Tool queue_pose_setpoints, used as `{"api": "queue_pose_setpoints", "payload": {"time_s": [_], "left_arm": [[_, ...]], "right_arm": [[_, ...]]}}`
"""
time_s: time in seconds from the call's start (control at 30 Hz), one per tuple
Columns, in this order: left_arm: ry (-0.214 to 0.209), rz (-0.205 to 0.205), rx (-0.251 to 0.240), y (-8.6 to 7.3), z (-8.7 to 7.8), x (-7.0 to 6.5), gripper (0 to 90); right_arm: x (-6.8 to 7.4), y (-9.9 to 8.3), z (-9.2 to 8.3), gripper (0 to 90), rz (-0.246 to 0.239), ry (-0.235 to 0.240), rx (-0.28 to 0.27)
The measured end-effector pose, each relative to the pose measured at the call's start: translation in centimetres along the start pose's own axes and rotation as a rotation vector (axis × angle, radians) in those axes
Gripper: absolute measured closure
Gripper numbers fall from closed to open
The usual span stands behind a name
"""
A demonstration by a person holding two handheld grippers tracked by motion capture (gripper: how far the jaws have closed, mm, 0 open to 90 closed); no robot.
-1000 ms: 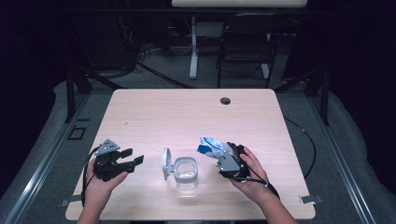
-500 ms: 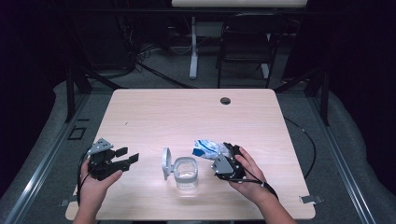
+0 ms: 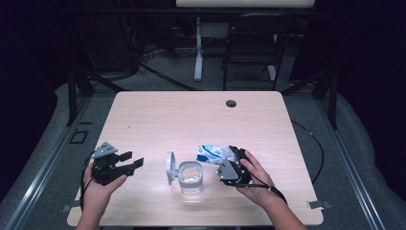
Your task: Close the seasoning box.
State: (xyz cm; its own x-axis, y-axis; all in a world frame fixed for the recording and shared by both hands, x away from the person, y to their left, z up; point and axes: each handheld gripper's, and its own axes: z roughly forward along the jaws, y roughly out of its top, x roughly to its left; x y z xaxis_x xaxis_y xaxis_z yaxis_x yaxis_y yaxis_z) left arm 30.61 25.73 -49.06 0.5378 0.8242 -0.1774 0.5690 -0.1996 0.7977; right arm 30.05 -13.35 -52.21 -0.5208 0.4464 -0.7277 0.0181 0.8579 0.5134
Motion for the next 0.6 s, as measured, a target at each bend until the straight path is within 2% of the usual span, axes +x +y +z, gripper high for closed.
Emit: {"api": "queue_pose_setpoints", "payload": {"time_s": [0.17, 0.2, 0.27, 0.47, 0.5, 0.6], "left_arm": [[-0.004, -0.003, -0.003, 0.1, -0.01, 0.14, 42.1], [-0.005, -0.002, -0.004, 0.11, 0.0, 0.14, 42.1], [-0.004, -0.001, -0.003, 0.12, 0.01, 0.15, 42.1], [-0.004, -0.003, 0.005, -0.01, -0.05, 0.3, 42.1], [-0.002, -0.006, -0.004, -0.04, -0.06, 0.34, 42.1], [-0.001, -0.005, -0.006, 0.01, -0.16, 0.39, 42.1]], "right_arm": [[-0.07, 0.09, 0.01, 40.2, -0.019, -0.011, 0.002], [0.0, 0.08, 0.09, 40.2, -0.017, -0.009, -0.013], [-0.01, 0.16, 0.01, 40.2, -0.041, -0.012, -0.008], [0.09, 0.31, -0.02, 40.2, -0.055, -0.01, -0.022], [0.12, 0.4, -0.02, 40.2, -0.081, -0.014, -0.015], [0.17, 0.48, -0.03, 40.2, -0.097, -0.014, -0.011]]}}
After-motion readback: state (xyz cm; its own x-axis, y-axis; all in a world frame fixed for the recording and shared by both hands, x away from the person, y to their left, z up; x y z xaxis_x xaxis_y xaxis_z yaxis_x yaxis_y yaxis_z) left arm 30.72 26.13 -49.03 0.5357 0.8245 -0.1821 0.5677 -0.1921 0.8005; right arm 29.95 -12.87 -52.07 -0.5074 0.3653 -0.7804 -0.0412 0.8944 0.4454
